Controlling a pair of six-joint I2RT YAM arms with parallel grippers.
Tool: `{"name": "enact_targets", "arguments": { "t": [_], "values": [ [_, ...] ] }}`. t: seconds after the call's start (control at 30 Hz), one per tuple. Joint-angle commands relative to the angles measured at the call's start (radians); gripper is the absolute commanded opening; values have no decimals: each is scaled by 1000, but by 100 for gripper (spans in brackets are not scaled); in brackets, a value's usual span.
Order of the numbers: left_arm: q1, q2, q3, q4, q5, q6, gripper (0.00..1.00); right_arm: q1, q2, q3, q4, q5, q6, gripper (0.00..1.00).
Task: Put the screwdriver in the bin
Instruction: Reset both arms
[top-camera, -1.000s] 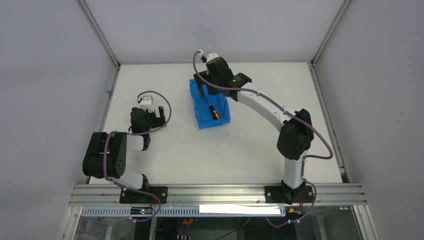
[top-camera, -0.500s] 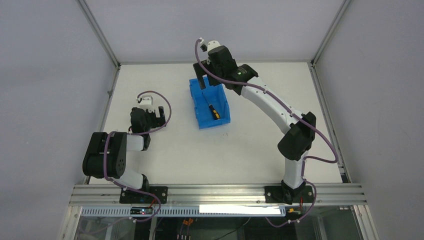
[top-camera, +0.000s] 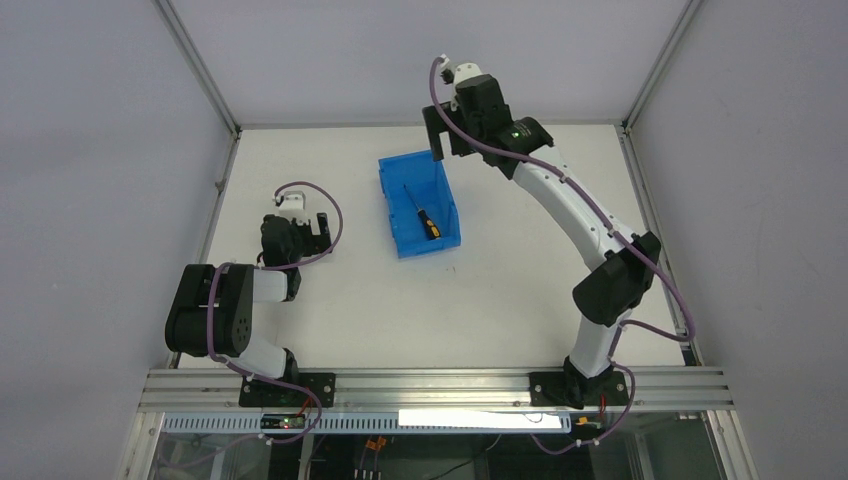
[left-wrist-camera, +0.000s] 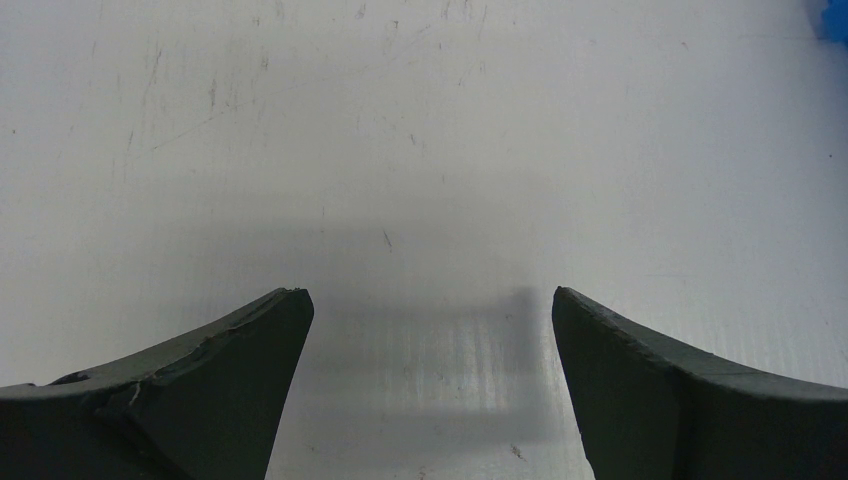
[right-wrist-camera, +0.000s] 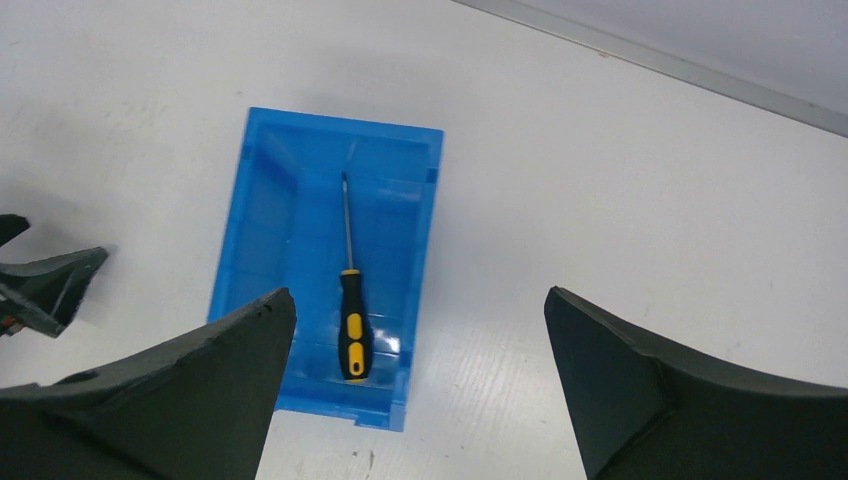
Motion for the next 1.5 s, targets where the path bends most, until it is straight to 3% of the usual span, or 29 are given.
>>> {"name": "enact_targets", "arguments": {
  "t": [0.0, 0.53, 0.9, 1.47],
  "values": [
    [-8, -20, 0, 28, -20, -4, 99, -89, -100, -49, 3, -28, 18, 99],
    [-9, -20, 0, 27, -21, -4, 99, -422, -292, -214, 10, -145, 21, 99],
    [-9, -20, 0, 27, -21, -4, 99, -611, -337, -256, 4, -264, 49, 99],
    [-9, -20, 0, 27, -20, -4, 99, -627, -362, -285, 45, -282, 54, 99]
  ]
}}
